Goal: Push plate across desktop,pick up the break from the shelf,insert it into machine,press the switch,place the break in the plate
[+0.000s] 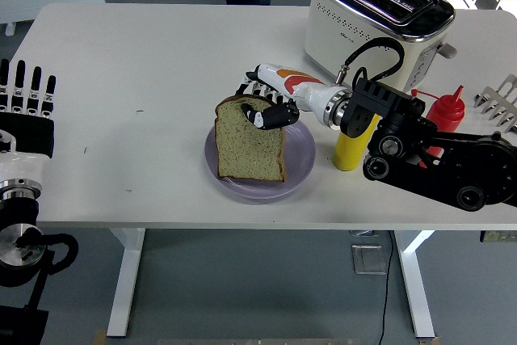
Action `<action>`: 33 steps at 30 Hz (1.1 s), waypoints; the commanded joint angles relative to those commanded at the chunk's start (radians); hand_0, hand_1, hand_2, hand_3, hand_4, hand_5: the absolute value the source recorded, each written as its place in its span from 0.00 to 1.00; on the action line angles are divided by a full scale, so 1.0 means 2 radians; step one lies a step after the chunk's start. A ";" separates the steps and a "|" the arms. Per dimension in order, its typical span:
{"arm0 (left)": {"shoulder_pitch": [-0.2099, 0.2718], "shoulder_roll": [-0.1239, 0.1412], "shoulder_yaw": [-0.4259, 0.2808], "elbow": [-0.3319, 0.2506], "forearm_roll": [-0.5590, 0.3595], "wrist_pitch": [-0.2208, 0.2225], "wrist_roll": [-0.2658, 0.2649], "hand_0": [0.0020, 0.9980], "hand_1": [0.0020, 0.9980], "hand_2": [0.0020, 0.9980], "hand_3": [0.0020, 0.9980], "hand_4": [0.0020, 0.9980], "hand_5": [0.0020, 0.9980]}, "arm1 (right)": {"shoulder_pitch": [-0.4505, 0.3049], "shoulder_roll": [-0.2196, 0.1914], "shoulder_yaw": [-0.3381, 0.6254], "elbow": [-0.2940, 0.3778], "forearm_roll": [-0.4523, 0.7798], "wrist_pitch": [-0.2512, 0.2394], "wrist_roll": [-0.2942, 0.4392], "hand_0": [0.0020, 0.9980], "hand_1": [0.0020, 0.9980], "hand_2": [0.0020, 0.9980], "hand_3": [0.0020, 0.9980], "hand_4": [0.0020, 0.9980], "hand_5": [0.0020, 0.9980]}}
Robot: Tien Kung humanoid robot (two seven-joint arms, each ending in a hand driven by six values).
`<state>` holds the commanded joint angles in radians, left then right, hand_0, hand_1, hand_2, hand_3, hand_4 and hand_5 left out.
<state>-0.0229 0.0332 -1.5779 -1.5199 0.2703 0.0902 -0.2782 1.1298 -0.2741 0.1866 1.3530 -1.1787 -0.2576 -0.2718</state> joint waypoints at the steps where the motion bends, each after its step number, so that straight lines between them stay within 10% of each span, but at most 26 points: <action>1: 0.000 0.000 0.000 0.000 0.000 0.000 0.000 0.87 0.88 0.88 0.78 0.53 1.00 | -0.001 0.001 -0.001 -0.003 0.001 -0.001 0.003 0.36 0.38 0.43 0.52 0.42 0.02; 16: 0.000 0.000 0.000 0.000 0.000 0.000 0.000 0.87 0.88 0.88 0.78 0.54 1.00 | -0.009 0.010 -0.007 -0.036 0.009 -0.002 0.053 0.47 0.54 0.54 0.60 0.58 0.17; 17: 0.000 0.000 0.000 0.000 0.000 0.000 0.000 0.87 0.88 0.88 0.78 0.53 1.00 | -0.009 0.010 -0.007 -0.037 0.006 -0.002 0.055 0.71 0.71 0.71 0.79 0.66 0.22; 22: 0.000 -0.001 0.000 -0.001 0.000 0.000 0.000 0.87 0.88 0.88 0.78 0.53 1.00 | -0.008 0.010 -0.009 -0.042 -0.014 -0.004 0.068 0.71 0.71 0.71 0.79 0.66 0.22; 23: 0.000 -0.001 0.000 -0.001 0.000 0.000 -0.001 0.87 0.88 0.88 0.78 0.53 1.00 | -0.008 0.010 -0.009 -0.043 -0.016 -0.005 0.069 0.84 0.80 0.84 0.87 0.70 0.25; 33: 0.001 -0.001 0.001 -0.001 -0.001 0.000 -0.001 0.87 0.88 0.88 0.78 0.53 1.00 | -0.010 0.005 0.000 -0.036 -0.062 -0.049 0.085 0.87 0.82 0.88 0.88 0.71 0.27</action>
<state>-0.0208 0.0318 -1.5766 -1.5209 0.2691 0.0896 -0.2798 1.1092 -0.2644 0.1859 1.2803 -1.3026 -0.3558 -0.1011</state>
